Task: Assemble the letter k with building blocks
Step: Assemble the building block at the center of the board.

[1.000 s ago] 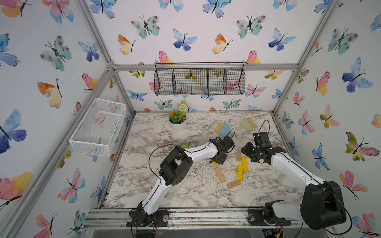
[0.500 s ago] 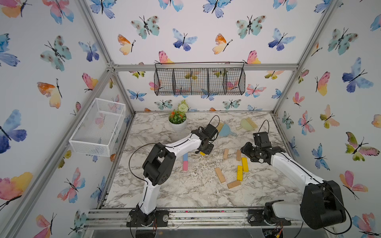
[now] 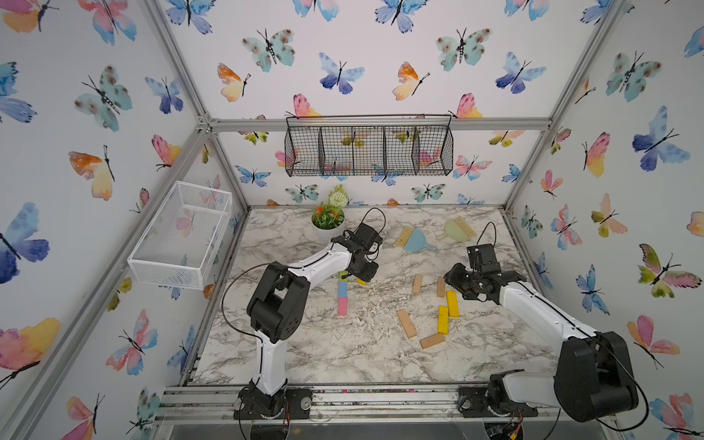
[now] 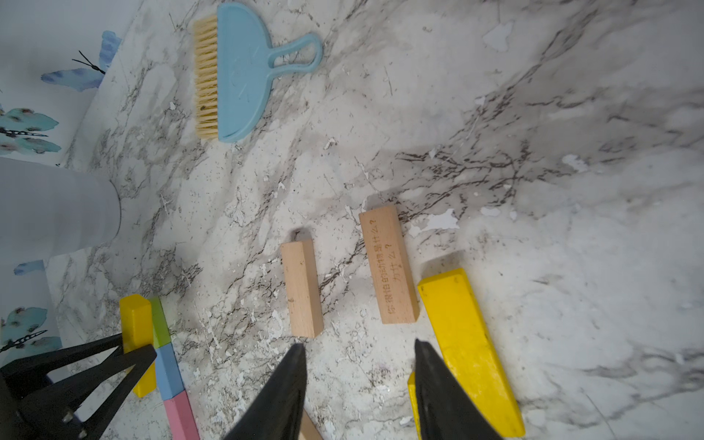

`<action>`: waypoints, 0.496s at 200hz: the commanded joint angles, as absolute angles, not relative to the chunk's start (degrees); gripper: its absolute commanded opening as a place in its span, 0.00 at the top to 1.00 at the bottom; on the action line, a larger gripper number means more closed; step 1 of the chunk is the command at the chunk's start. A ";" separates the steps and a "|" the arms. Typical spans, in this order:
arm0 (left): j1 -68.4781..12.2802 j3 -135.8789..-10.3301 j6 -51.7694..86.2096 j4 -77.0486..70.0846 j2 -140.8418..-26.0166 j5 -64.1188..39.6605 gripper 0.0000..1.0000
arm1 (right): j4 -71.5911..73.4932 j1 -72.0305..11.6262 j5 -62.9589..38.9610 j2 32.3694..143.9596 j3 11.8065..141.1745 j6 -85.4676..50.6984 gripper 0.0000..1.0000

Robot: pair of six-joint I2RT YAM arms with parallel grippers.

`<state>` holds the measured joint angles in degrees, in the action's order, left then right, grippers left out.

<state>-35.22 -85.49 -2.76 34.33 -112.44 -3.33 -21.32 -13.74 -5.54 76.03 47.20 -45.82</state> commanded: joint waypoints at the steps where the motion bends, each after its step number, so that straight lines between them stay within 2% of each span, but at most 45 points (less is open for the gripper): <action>1: -34.81 -85.86 -5.83 33.67 -111.02 -2.65 0.68 | -20.39 -13.54 -6.49 76.79 46.32 -45.44 0.52; 99: -34.72 -85.37 -6.41 34.90 -114.08 2.10 0.69 | -20.39 -13.56 -6.98 77.08 46.67 -45.35 0.52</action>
